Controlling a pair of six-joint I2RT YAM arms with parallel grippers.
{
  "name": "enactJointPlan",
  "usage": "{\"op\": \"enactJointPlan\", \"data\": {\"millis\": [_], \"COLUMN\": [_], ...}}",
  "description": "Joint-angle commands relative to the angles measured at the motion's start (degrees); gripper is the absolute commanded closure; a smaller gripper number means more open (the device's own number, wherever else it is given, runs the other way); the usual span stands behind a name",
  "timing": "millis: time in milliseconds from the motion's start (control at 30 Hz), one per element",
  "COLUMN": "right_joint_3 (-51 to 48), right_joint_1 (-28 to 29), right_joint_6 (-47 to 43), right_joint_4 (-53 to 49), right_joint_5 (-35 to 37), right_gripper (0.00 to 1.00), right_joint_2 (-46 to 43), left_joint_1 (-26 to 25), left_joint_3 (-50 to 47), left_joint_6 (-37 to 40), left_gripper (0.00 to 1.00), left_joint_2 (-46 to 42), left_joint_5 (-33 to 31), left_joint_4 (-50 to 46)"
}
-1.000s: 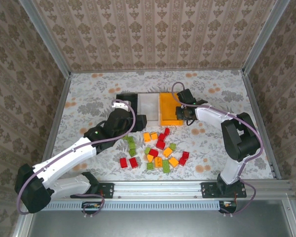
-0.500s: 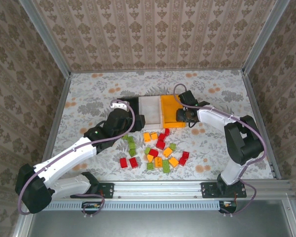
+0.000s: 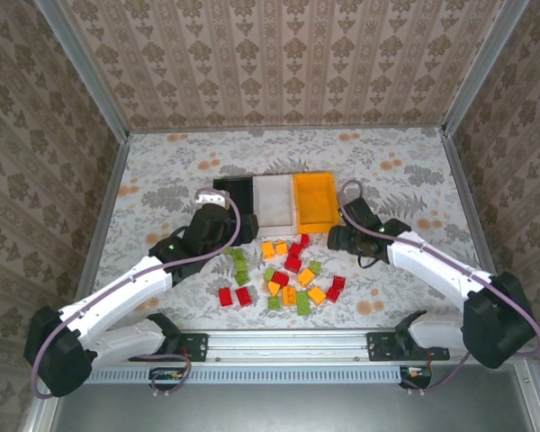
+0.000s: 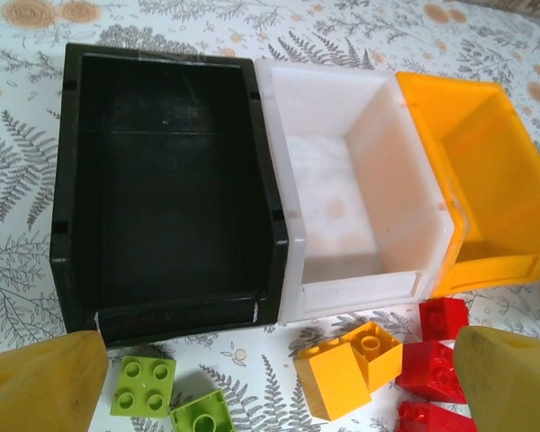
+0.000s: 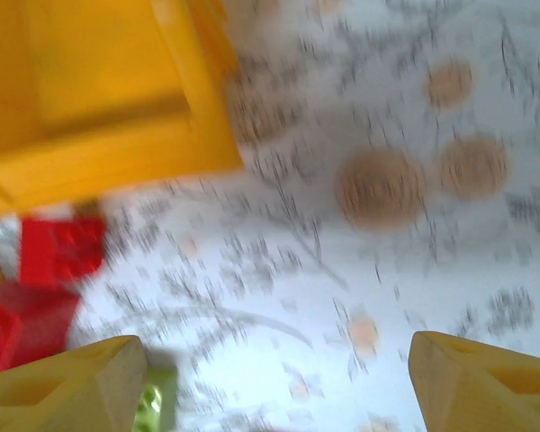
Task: Sort the legos into containers by color
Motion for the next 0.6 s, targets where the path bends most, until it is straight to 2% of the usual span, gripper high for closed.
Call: {"op": "enactJointPlan", "data": {"millis": [0,233,567], "right_joint_3": [-3.0,-5.2,-5.9], "right_joint_1": [2.9,7.6,8.8], "right_joint_6": [6.6,11.1,12.4], "right_joint_4": [-7.4,-4.7,-3.4], "right_joint_5": [-2.1,-5.0,-6.0], "right_gripper": [0.18,0.21,0.37], "right_joint_2": [-2.2,3.3,7.4], "left_joint_1": [0.4,0.8,1.5], "left_joint_3": [-1.4,-3.7,-5.3], "left_joint_6": [-1.3,-2.5,-3.1], "left_gripper": [0.0,0.0,0.0], "left_joint_2": [-0.9,-1.5,-2.8], "left_joint_5": [0.3,0.9,0.9], "left_joint_4": [0.8,1.4,0.8]}}
